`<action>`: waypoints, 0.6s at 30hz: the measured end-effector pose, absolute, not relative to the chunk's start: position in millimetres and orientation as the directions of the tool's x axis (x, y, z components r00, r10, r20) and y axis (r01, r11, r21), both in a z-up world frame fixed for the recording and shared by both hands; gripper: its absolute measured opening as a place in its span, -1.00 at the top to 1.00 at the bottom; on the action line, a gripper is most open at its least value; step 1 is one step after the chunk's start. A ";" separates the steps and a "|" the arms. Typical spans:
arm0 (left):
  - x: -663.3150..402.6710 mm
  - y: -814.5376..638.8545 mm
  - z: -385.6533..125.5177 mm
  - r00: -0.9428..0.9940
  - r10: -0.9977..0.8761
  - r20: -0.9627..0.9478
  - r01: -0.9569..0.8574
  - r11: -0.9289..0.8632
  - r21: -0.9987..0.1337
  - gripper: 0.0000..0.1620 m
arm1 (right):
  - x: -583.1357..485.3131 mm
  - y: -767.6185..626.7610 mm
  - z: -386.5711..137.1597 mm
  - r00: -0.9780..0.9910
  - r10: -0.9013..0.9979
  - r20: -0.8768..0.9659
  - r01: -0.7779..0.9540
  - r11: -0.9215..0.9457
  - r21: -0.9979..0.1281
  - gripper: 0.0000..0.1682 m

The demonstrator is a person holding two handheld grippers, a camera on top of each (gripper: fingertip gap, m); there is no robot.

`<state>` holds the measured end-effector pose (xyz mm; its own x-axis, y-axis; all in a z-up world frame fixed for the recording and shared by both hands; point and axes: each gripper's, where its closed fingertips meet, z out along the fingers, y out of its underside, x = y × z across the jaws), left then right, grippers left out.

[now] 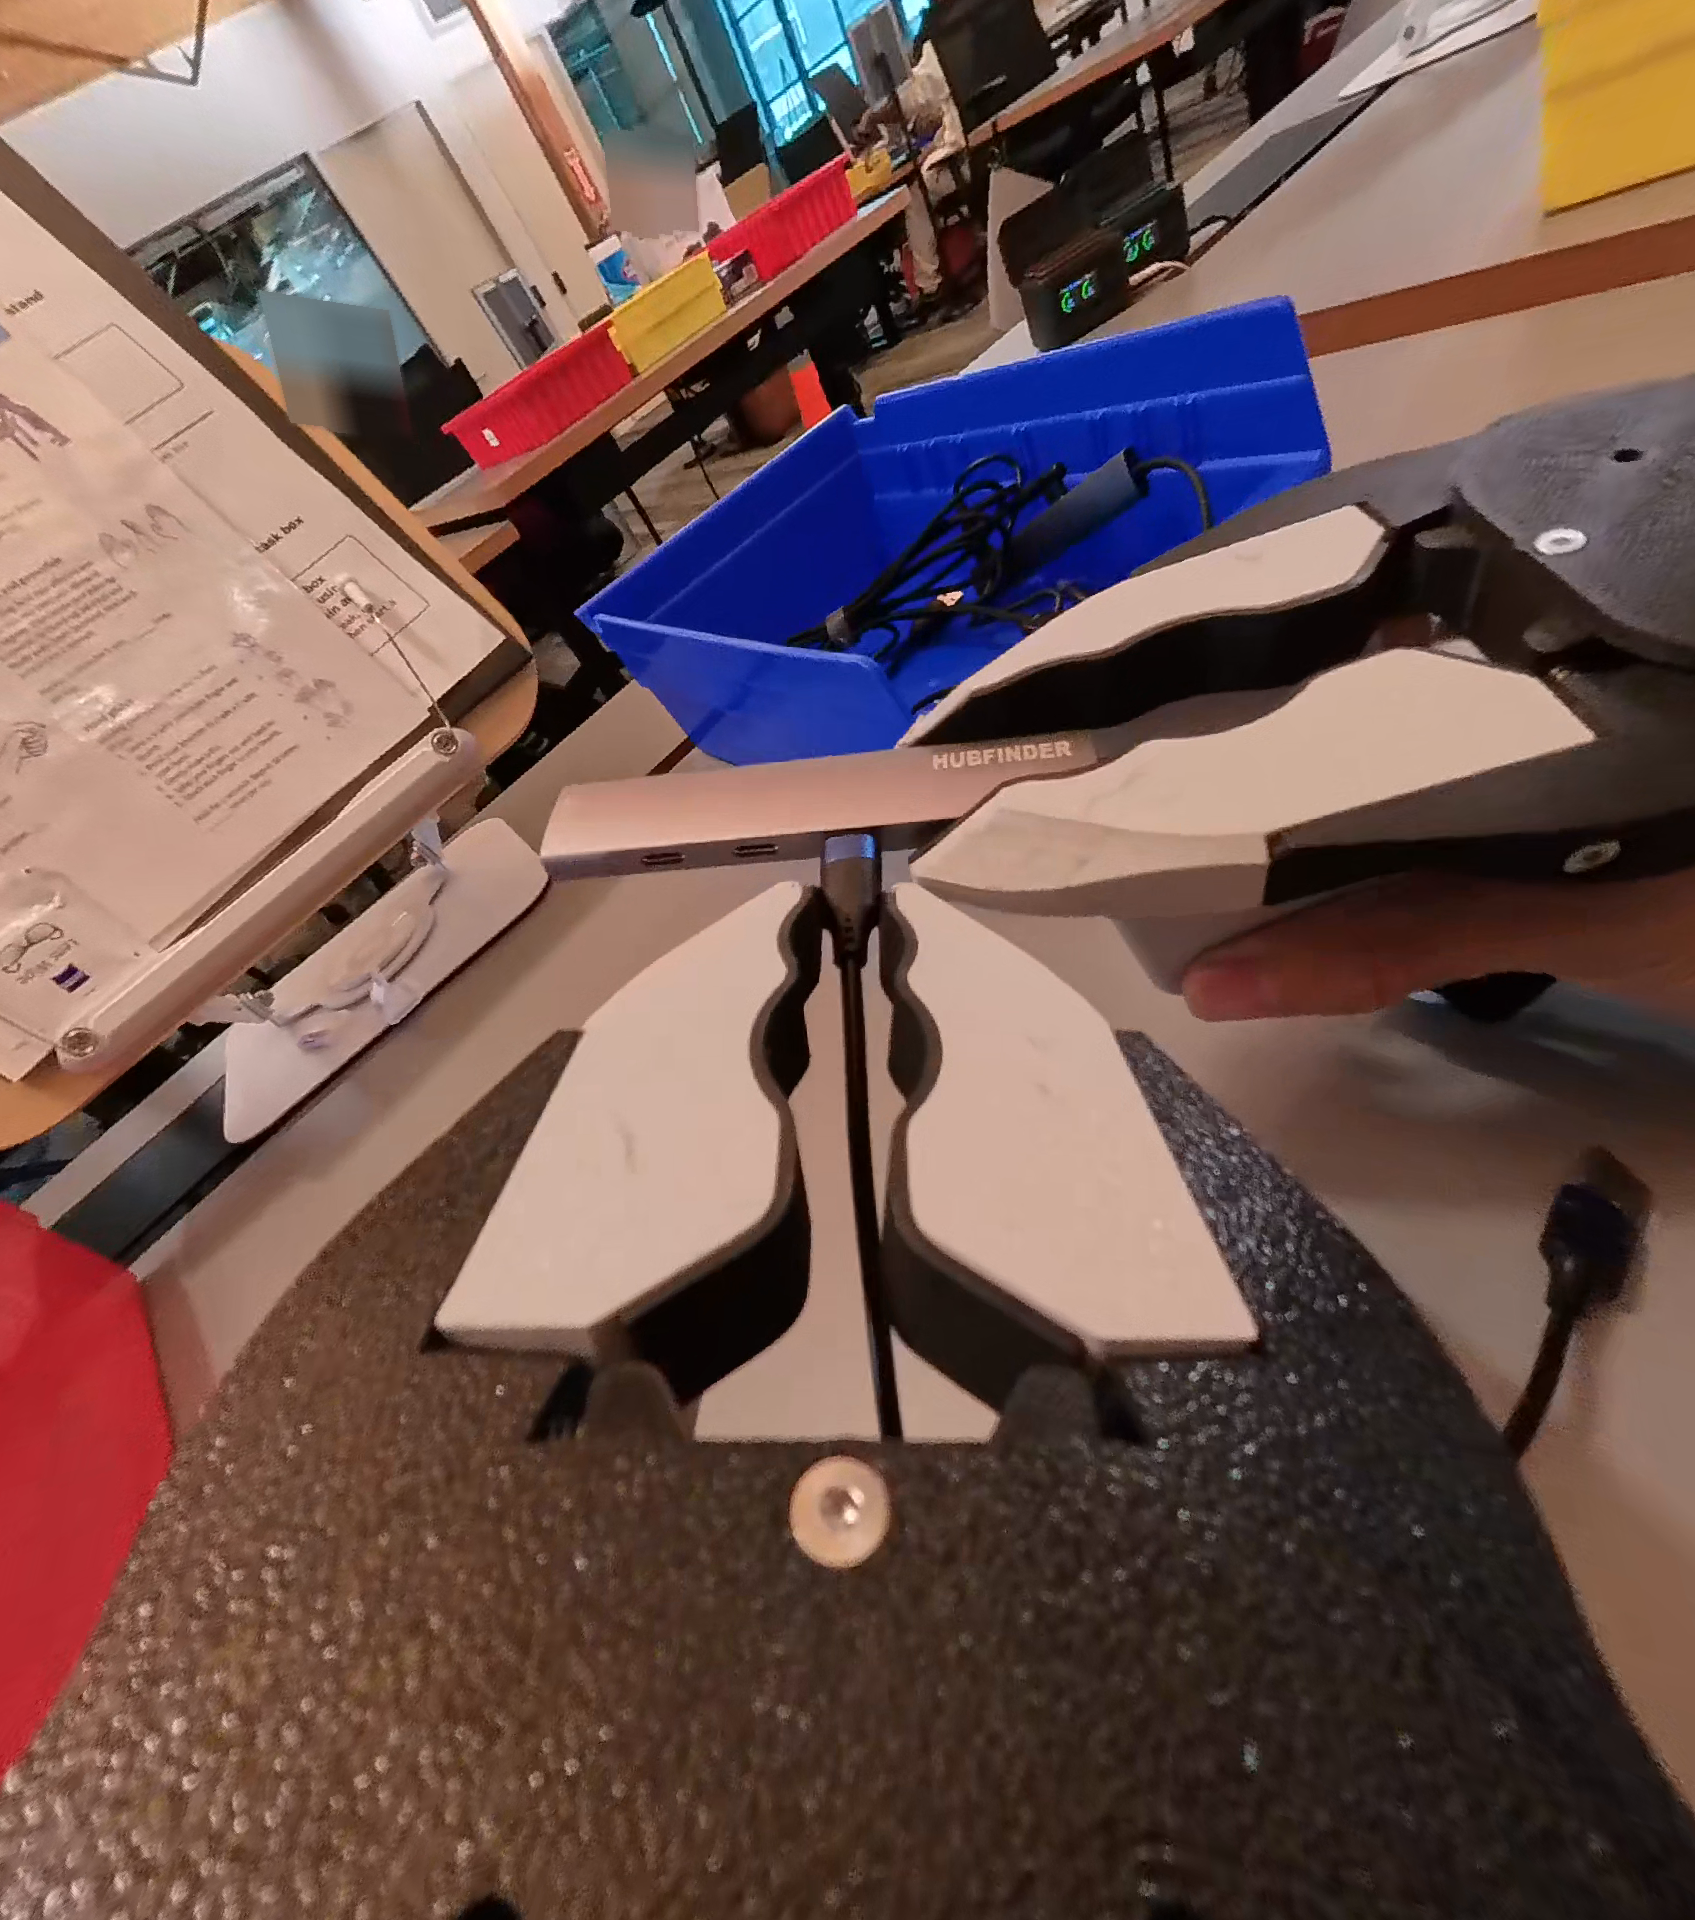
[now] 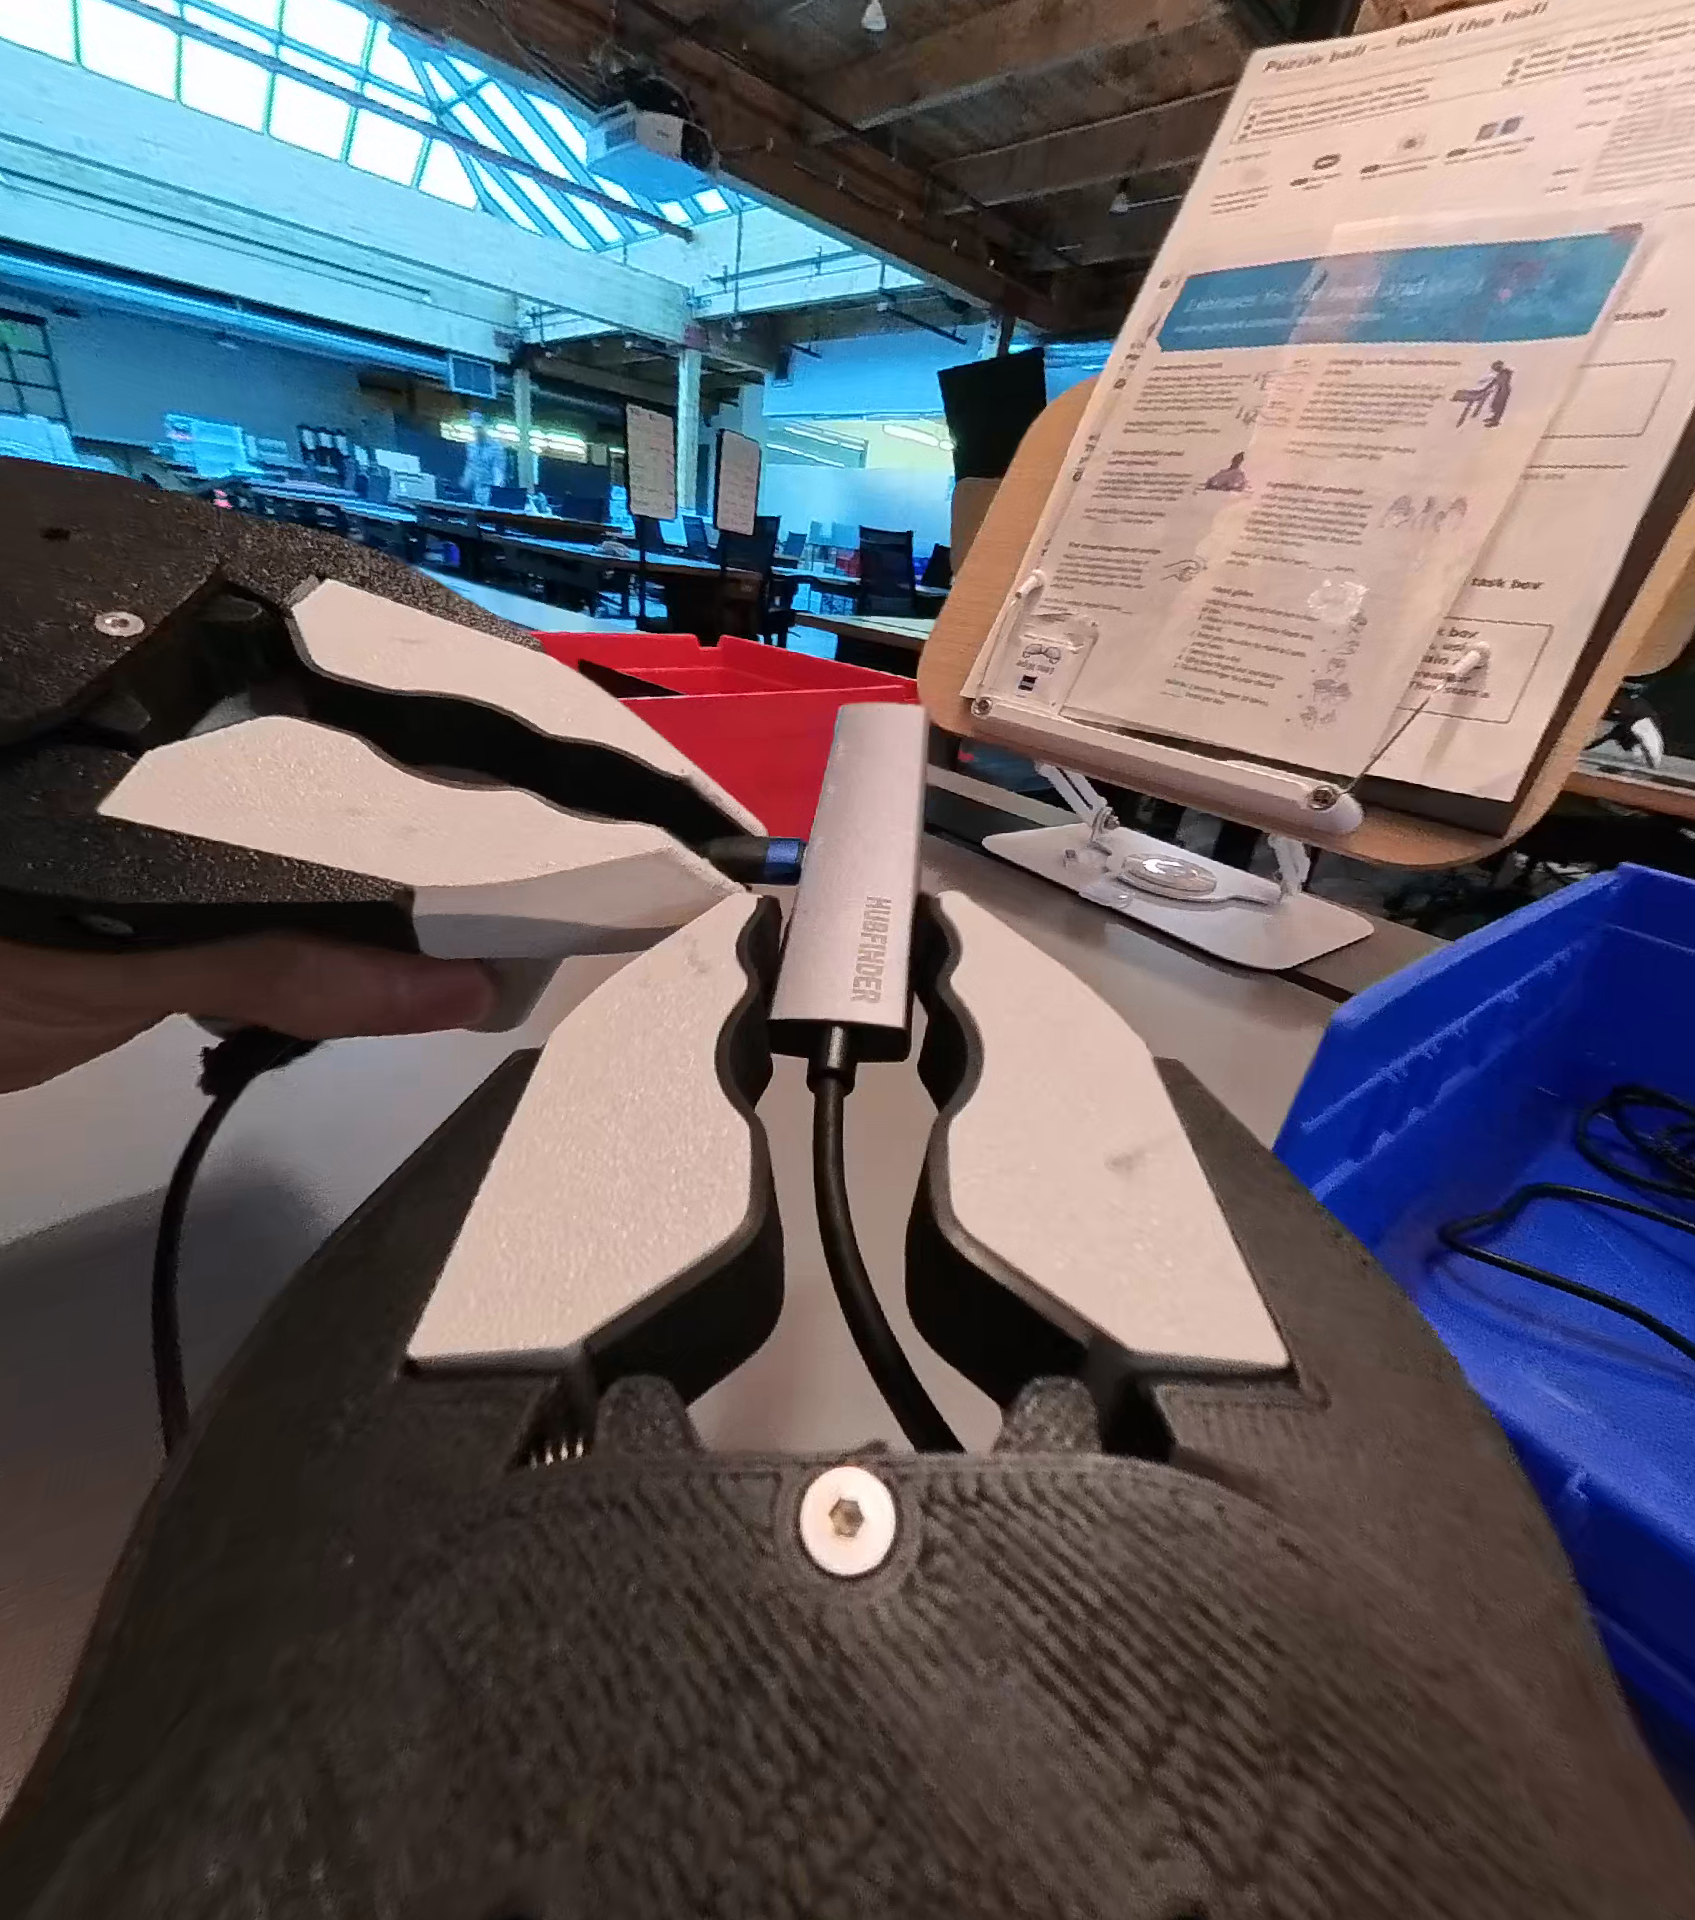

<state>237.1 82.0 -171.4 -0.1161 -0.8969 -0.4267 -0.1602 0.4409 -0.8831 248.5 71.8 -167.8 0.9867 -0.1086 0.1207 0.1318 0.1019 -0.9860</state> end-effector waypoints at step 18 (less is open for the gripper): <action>175.3 217.8 -112.3 -0.141 -0.914 -0.380 -0.208 0.402 -0.892 0.66 | 257.5 64.7 -161.9 0.998 -0.068 0.007 0.018 0.166 -0.986 0.70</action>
